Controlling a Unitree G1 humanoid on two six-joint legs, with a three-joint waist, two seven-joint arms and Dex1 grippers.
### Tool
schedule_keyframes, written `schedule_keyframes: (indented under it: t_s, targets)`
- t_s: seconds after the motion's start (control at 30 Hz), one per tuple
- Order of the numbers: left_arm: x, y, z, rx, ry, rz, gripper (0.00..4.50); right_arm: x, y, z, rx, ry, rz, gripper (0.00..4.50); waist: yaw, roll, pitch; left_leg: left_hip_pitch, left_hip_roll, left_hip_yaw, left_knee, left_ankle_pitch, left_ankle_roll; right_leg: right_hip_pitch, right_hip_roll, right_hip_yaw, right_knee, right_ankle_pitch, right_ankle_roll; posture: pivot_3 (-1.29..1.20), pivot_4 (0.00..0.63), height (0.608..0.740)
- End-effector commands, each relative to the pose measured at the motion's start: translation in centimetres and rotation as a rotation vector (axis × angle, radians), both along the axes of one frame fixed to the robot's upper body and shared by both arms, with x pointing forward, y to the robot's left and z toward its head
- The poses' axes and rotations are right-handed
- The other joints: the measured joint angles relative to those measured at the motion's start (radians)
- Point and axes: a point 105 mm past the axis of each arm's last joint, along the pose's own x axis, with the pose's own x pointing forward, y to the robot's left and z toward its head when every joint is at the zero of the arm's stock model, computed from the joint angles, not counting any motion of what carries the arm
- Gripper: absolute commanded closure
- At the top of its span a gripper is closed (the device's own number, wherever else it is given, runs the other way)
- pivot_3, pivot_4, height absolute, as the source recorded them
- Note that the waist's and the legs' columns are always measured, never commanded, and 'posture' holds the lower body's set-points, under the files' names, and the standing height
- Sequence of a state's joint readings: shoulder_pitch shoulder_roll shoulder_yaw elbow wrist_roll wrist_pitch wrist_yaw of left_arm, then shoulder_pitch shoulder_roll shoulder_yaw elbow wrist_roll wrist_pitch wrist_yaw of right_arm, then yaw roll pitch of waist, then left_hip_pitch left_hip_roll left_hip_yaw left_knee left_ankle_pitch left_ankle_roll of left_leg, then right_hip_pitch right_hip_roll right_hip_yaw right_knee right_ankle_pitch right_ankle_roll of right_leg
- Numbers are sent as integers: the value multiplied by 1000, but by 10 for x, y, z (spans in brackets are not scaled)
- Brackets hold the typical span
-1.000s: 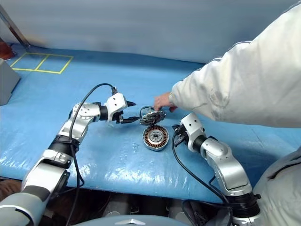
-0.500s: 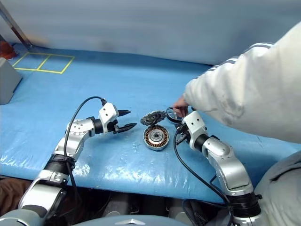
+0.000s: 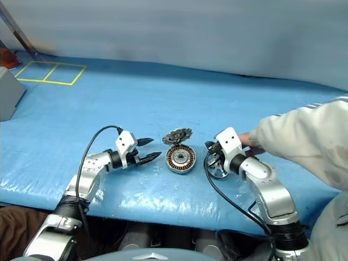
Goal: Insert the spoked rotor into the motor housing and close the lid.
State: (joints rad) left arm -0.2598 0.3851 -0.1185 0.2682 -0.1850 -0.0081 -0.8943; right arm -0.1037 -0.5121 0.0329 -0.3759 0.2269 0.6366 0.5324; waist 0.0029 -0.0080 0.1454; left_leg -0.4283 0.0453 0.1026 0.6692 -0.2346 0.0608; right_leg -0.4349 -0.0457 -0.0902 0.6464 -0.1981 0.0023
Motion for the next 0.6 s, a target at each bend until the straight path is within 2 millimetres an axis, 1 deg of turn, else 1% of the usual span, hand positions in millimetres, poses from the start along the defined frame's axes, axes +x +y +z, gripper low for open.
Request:
schedule_keyframes:
  t_s: [0.03, 0.07, 0.13, 0.2, 0.4, 0.6]
  targets:
    - [-6, 0, 13, -70, -38, 6, 1221, -1, -4, 15, -21, -37, 50, 4122, 0, 0, 0, 0, 0, 0, 0, 0, 0, 0, 0, 0, 0, 0, 0, 0, 150, 740]
    - [-10, 1, 11, -79, -30, 5, 1221, -4, -4, 15, -30, -30, 73, 3898, 0, 0, 0, 0, 0, 0, 0, 0, 0, 0, -1, 0, 0, 0, 0, 0, 150, 740]
    - [-15, 2, 9, -89, -21, 5, 1221, -8, -4, 15, -53, -28, 92, 3245, 1, 0, 0, 0, 1, 0, 0, 0, 0, 0, -1, 0, 0, 0, 0, 0, 150, 740]
    - [-19, 4, 8, -110, -6, 1, 1221, -9, -9, 15, -76, -31, 85, 2627, 1, 0, 0, 0, 1, -1, 0, 0, 0, 0, -1, -1, 0, 0, -1, 0, 150, 740]
    - [-26, 4, 9, -134, 0, -1, 1221, -24, -22, 12, -134, 32, 134, 2627, 9, 0, 0, 0, 0, -1, 1, 0, 0, 1, -2, -1, 0, -2, -4, 0, 150, 740]
    - [-27, 1, 7, -139, 4, -3, 1221, -36, -36, 4, -185, 106, 131, 2627, 13, 0, 0, 1, 1, -2, 2, -1, 1, 2, -2, -2, -1, -3, -5, 0, 150, 740]
